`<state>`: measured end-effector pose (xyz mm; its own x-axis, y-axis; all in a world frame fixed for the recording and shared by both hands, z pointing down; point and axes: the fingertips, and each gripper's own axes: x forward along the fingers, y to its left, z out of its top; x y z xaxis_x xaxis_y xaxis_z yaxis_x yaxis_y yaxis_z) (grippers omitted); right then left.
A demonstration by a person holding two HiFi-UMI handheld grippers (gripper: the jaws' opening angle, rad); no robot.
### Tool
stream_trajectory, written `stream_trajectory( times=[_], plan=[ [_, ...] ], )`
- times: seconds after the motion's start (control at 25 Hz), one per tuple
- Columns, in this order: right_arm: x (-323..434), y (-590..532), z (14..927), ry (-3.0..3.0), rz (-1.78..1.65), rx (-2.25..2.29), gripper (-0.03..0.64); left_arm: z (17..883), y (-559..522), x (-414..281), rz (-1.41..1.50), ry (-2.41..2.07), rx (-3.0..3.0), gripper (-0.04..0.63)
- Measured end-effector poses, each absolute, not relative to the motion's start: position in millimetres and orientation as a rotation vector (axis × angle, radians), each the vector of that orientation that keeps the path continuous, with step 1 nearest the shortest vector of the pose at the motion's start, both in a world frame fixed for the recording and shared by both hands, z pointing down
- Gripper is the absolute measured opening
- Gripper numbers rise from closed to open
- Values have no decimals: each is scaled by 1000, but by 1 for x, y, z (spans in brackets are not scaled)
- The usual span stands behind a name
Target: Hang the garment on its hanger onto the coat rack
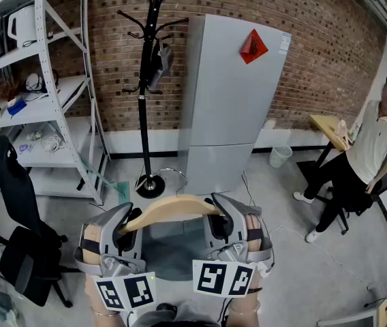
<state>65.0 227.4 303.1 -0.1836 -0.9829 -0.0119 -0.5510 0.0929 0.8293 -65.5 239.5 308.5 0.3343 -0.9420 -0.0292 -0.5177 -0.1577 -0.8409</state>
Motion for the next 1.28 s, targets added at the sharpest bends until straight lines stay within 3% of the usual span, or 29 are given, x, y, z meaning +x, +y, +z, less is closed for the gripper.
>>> stream_trajectory(
  times=[1.28],
  plan=[
    [76,223,305,-1943,-1018,1406,84,309,240,-55,-738,1447,-1744,87]
  ],
)
